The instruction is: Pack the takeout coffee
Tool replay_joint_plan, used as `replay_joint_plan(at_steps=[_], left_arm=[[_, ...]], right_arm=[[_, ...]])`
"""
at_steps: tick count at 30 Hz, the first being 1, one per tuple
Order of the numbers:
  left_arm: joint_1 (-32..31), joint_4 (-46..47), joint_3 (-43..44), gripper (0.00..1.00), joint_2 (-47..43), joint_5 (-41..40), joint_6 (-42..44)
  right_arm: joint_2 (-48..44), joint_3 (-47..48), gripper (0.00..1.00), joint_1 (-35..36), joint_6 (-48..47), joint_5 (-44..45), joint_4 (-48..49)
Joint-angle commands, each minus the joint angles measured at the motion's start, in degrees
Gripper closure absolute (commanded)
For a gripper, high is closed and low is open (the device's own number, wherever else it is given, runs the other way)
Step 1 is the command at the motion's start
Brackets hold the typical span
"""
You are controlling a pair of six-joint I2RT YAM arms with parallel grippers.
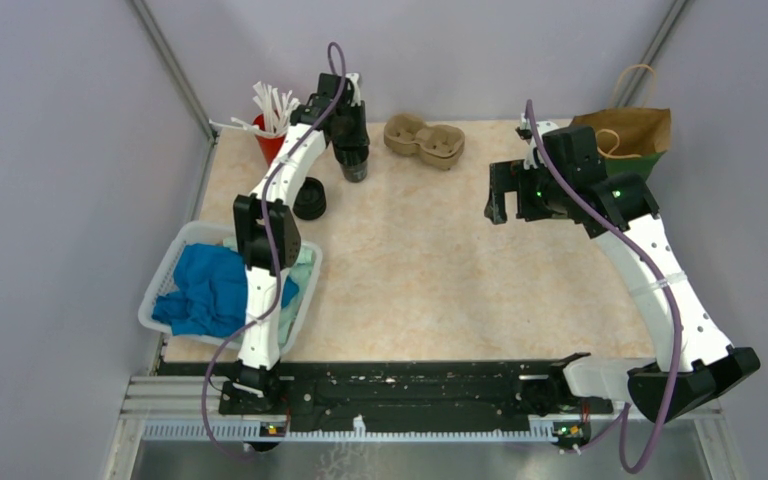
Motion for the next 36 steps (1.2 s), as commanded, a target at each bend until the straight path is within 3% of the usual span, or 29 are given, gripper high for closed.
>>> replay_joint_plan(at_steps=[1,15,28,36], left_arm=[[0.3,1.8,2.4,0.71,0.0,0.2,-0.2],[0.5,2.5,2.5,0.73,-0.9,1.1,-0.8],[0.7,2.4,2.4,0.85,-1.2,1.0,-0.8],[0.5,1.9,2.4,0.97,-2.1,-1.1,0.2]], right_arm=[[0.2,1.0,0.01,-0.3,-0.5,-0.3,1.4],[0.2,0.6,0.01,-0.2,-0.5,-0.6,1.5],[0.1,0.2,0.01,-0.3,-0.4,-0.9,1.7],[0.2,0.0,0.01,-0.3,-0.3,-1.2,1.8]])
